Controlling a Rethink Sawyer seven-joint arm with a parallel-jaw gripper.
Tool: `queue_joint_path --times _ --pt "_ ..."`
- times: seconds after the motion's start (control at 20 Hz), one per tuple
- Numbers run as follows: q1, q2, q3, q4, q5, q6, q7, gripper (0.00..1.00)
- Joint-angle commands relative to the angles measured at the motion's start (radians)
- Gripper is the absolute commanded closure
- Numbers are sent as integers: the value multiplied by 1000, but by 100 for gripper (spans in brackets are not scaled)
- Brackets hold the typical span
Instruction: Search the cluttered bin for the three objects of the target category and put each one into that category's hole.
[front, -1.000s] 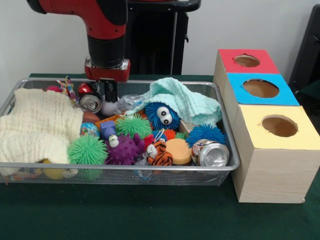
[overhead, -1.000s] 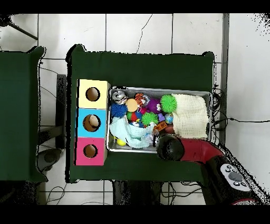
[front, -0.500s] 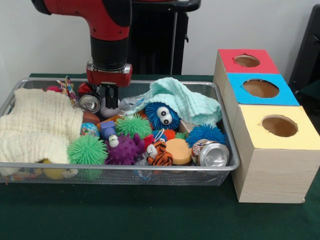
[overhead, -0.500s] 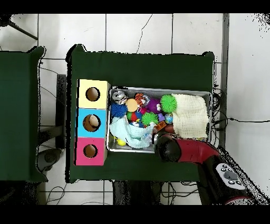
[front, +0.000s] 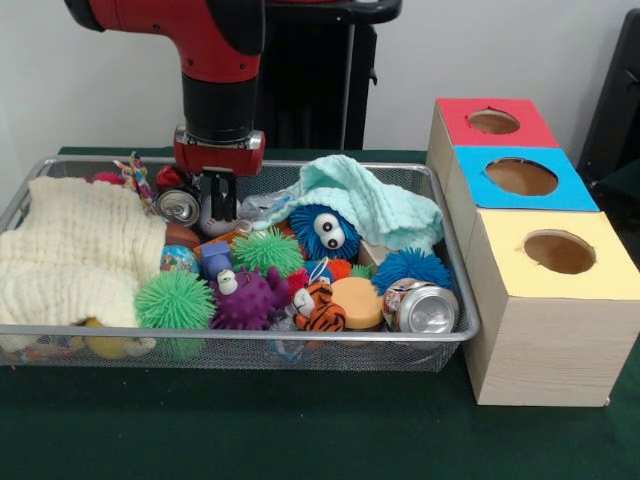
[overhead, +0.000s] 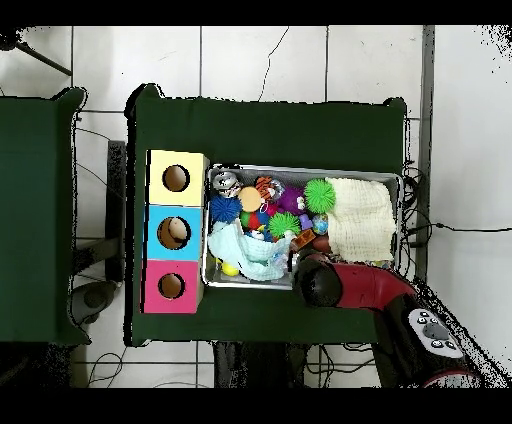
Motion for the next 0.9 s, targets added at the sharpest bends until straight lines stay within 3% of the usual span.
queue_joint_path --times 0.05,0.9 --pt "-23 69 10 29 -36 21 52 100" --pt "-28 72 20 24 -32 47 37 100"
